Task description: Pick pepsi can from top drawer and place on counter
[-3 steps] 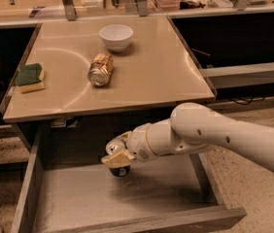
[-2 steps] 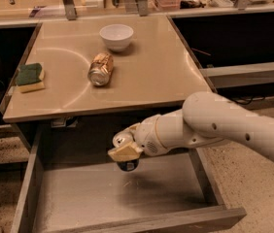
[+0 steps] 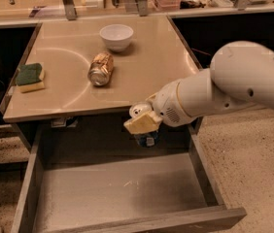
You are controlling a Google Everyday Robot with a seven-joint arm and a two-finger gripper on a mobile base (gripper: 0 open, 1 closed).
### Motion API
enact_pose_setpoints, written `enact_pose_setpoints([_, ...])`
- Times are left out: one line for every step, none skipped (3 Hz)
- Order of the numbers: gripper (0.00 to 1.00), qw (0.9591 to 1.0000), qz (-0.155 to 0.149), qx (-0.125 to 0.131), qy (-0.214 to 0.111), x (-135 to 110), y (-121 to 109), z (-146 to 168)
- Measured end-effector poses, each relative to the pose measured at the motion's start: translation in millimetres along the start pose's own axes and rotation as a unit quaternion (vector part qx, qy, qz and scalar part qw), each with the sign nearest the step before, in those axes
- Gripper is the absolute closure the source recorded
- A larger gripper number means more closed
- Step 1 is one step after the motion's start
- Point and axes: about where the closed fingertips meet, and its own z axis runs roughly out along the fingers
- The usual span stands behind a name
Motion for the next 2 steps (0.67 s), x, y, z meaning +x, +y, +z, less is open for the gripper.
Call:
enact_pose_setpoints([1.0,0.9997,-0.009,0.02,0.012,-22.4,-21.5,-29.0])
enact_pose_setpoints([1.0,0.9992,-0.02,0.034,0.012,-41.4,-51.6,-44.8])
